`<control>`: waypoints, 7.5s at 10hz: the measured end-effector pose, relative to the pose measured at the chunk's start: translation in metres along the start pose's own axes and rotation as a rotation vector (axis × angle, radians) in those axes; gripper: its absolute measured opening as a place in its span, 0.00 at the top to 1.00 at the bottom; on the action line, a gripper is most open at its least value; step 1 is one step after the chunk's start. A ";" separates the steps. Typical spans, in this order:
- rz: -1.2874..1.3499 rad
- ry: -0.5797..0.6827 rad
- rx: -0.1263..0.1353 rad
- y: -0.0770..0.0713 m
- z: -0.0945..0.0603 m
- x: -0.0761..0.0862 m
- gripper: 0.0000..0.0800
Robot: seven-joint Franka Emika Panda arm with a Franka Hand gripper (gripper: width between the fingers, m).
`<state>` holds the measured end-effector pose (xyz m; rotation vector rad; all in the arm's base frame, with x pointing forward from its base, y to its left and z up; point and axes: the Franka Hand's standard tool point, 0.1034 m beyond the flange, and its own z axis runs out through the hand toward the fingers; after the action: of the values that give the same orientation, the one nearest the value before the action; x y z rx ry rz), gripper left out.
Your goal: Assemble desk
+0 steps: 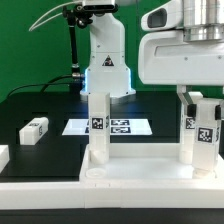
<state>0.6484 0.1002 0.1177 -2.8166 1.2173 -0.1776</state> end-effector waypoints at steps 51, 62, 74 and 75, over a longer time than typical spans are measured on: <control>-0.259 -0.101 0.000 -0.001 0.007 -0.007 0.45; 0.942 -0.175 0.026 0.004 0.009 -0.004 0.64; -0.159 -0.102 0.006 0.003 0.009 0.004 0.19; -0.140 -0.102 0.004 0.003 0.009 0.004 0.22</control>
Offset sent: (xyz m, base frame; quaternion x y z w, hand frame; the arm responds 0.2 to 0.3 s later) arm -0.0078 -0.0014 -0.0022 0.0112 -0.0763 0.4830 0.8722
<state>0.6504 0.0951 0.1087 -2.8685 0.9985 -0.0433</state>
